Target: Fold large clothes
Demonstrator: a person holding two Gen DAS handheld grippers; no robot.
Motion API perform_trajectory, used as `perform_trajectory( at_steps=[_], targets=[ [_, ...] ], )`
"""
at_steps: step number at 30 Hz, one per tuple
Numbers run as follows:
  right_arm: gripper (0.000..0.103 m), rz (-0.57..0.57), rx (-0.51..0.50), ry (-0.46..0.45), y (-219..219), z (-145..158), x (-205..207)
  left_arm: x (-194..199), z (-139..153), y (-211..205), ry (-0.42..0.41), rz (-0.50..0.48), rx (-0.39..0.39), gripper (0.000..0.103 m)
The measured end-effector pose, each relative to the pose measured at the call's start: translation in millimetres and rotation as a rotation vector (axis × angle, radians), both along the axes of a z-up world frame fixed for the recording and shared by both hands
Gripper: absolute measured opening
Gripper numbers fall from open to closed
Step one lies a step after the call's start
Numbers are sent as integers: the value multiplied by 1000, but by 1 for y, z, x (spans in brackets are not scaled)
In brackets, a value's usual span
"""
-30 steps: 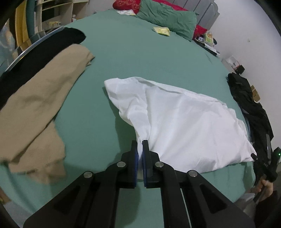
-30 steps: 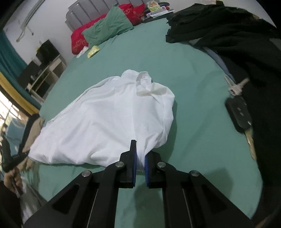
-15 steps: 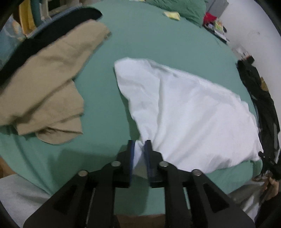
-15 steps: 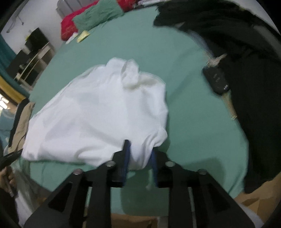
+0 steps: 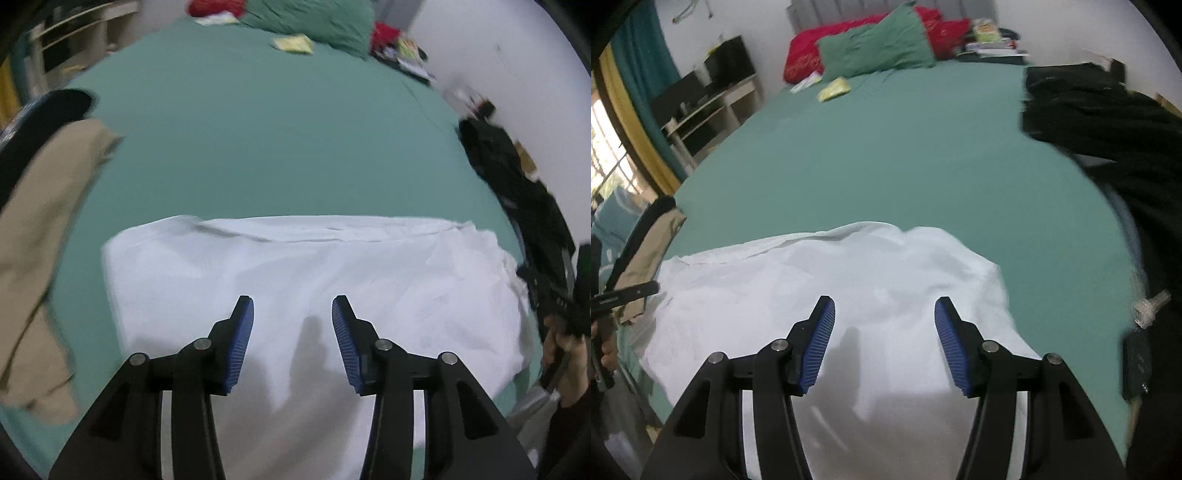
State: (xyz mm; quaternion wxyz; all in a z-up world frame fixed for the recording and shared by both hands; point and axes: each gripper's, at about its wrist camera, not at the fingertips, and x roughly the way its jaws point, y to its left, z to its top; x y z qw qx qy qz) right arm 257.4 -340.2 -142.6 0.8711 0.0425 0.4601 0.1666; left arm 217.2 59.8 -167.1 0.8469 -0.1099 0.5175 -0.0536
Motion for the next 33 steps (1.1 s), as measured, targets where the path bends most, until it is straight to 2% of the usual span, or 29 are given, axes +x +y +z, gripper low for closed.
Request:
perform_trajectory(
  at_steps=[4, 6, 8, 11, 17, 21, 25, 30, 33],
  targets=[
    [57, 60, -2, 79, 23, -24, 35, 29, -23, -23, 64, -71, 24, 47],
    [57, 76, 12, 105, 30, -32, 47, 41, -32, -32, 81, -104, 82, 47],
    [57, 101, -2, 139, 35, -42, 55, 51, -32, -41, 62, -126, 133, 47],
    [57, 123, -54, 109, 45, -42, 63, 71, -30, -46, 49, -145, 186, 47],
    [58, 130, -114, 70, 53, -45, 78, 104, -27, -42, 11, -106, 236, 47],
    [58, 91, -172, 27, 57, -42, 85, 112, -23, -33, -15, -44, 189, 47],
    [58, 45, -161, 21, 47, -38, 81, 101, -13, -32, -32, -23, 164, 47],
    [58, 28, -148, -18, 40, -19, 61, 63, -1, -32, -36, -21, 107, 47],
    [58, 17, -137, -31, 38, -7, 43, 29, -4, -29, -14, -17, 76, 47]
  ],
)
